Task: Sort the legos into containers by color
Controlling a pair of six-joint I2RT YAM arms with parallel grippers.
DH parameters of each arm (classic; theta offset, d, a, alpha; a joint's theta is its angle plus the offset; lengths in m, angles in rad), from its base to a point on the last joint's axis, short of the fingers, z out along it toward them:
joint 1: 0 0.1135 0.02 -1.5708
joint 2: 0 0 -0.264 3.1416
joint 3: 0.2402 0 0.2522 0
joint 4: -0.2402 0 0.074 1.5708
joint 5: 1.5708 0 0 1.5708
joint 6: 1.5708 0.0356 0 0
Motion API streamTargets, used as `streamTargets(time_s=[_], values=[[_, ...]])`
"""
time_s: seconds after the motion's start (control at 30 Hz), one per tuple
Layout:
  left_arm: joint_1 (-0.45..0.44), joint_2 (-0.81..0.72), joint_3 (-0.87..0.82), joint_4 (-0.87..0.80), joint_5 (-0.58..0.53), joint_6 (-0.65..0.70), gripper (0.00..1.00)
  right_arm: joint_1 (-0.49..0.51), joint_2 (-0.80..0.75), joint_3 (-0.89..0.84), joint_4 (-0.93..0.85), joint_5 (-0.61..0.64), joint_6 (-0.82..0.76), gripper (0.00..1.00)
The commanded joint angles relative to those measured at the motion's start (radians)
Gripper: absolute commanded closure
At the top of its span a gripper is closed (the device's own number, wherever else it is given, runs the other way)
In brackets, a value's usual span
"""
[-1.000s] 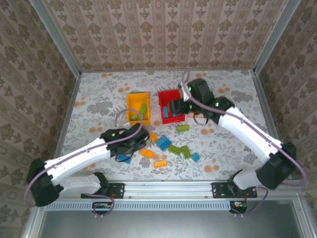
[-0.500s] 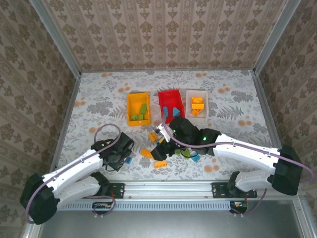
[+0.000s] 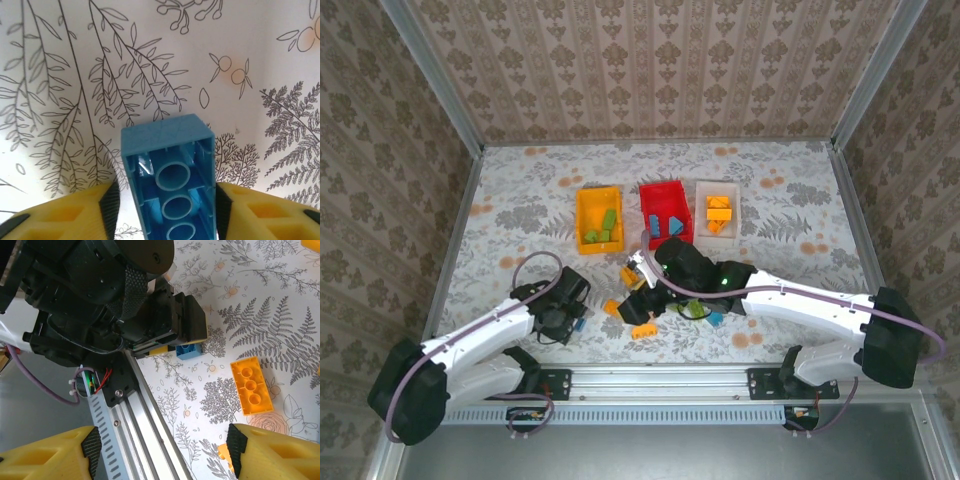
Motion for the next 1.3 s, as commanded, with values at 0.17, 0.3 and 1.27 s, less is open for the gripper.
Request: streamTargets(time_s=[0.17,0.3,1.27], values=[[0.023,0.027,0.010,0.033,-0.022,0.043,0.69,0.013,0.012,0.008,0.028,0.039,0.038,0.33],[0.018,0.042,0.172,-0.038,-0.099,0.211,0.71,0.006,-0.059,0.021,-0.026,0.224,0.053,0.34],[-0.008,1.246,1.617,-0.171,0.056,0.972,0.70,-0.445,-0.153,0.164,-0.241,0.535,0.303,0.34]])
